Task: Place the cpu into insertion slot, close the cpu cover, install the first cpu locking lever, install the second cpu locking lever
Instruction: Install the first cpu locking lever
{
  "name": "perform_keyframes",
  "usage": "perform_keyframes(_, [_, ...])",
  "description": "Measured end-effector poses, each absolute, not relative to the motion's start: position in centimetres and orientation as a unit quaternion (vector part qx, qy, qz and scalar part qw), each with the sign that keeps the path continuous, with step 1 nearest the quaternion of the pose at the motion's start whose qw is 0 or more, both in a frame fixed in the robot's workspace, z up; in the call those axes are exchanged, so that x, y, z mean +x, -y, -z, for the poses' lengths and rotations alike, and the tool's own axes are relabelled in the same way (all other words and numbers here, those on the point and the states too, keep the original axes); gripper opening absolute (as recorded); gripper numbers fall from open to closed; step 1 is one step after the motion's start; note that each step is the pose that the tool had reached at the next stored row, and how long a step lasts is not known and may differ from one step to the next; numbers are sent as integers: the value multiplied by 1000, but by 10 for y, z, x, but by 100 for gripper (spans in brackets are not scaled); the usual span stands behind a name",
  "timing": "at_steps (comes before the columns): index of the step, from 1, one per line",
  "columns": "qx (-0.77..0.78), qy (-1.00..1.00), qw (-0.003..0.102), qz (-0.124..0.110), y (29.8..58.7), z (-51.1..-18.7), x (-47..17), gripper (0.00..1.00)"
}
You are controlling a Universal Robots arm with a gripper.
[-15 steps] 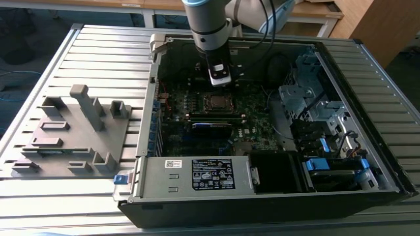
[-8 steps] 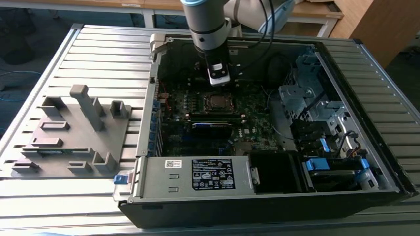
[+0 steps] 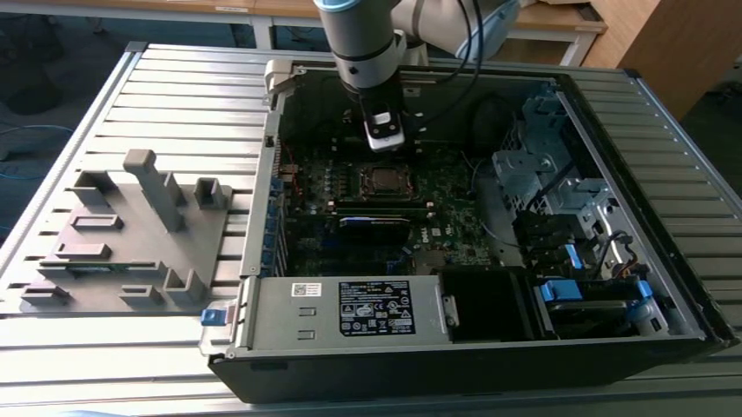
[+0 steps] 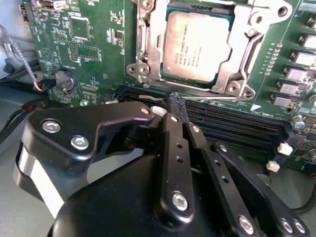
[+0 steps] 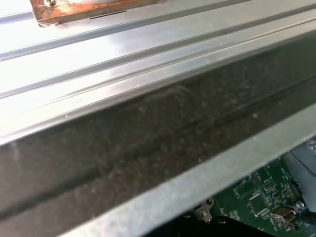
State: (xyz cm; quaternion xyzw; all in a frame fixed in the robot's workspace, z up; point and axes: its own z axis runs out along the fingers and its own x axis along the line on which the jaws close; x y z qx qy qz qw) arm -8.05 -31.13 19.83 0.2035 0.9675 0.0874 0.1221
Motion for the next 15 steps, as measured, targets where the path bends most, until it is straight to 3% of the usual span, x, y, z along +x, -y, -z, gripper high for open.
perform_keyframes(4, [203,-966,130,-89,311,-197,-82,11])
perform_keyframes(15, [203,-966,131,-89,313,-193,-82,11])
